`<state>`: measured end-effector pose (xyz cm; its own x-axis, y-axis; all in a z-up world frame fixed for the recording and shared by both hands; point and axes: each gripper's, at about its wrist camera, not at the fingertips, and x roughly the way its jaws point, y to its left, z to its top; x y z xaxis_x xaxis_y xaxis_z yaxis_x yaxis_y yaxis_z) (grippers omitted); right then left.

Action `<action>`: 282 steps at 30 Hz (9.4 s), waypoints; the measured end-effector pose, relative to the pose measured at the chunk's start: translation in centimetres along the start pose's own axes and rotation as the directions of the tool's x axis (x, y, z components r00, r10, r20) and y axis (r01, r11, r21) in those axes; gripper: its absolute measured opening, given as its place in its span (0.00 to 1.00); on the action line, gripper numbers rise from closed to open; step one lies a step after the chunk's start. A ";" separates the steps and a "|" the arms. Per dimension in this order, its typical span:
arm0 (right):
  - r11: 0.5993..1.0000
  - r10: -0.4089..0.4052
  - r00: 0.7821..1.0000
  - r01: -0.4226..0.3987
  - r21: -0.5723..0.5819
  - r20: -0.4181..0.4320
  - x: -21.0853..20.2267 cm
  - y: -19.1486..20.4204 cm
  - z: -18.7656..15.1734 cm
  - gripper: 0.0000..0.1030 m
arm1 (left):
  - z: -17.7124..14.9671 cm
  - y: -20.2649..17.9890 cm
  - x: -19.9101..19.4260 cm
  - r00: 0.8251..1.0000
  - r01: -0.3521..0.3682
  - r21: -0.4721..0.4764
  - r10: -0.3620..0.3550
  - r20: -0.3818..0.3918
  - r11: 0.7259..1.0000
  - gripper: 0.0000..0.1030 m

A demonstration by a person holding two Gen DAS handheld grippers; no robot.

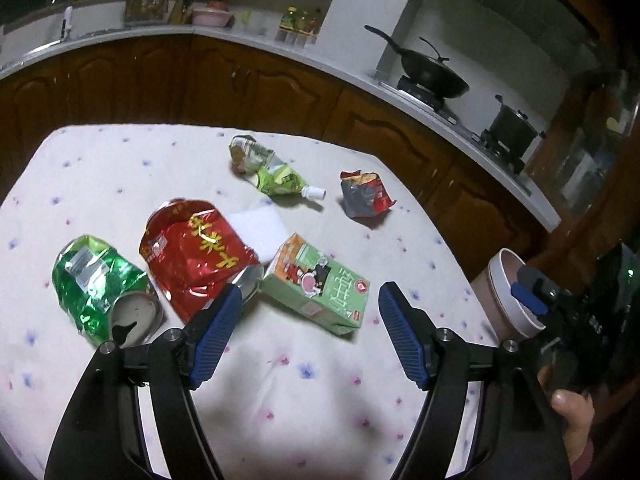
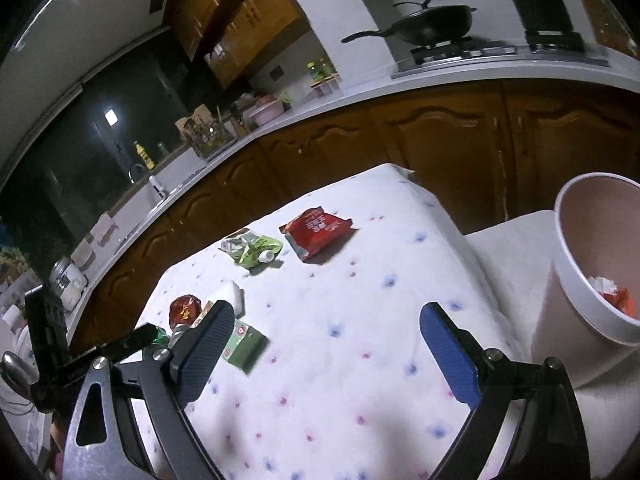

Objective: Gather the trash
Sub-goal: 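Grasp the red crushed can with the right tool while the left tool grasps the green crushed can, then carry the red and green cans over the pink bin, then open both tools to drop the cans into the bin, then move both open tools back over the green carton and white sponge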

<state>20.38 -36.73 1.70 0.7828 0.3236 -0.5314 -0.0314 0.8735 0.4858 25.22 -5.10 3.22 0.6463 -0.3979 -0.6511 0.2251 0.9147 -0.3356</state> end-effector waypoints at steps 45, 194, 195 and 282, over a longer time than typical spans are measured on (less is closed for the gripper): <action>0.969 0.218 0.918 -0.243 -0.036 -0.330 14.7 15.9 -6.0 0.50 | 1.8 16.8 0.2 0.995 -0.087 -0.018 0.086 -0.047 0.996 0.42; 0.912 -0.272 0.960 0.238 0.334 0.060 -11.8 -27.7 3.0 0.24 | -3.4 -36.7 16.8 0.973 0.230 0.446 -0.205 -0.105 0.865 0.31; 0.911 -0.272 0.960 0.235 0.339 0.066 -12.0 -27.7 2.9 0.26 | -3.4 -36.5 16.6 0.973 0.230 0.442 -0.205 -0.104 0.867 0.33; 0.989 0.033 0.998 -0.025 -0.147 0.048 -3.7 7.9 -6.7 0.96 | -5.9 2.6 -8.3 0.936 -0.286 0.049 0.269 0.226 0.957 0.93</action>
<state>13.07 -28.54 2.82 0.8103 0.3343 -0.4813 -0.1425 0.9090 0.3916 16.11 0.15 3.77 0.8303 -0.1111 -0.5461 0.0658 0.9926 -0.1018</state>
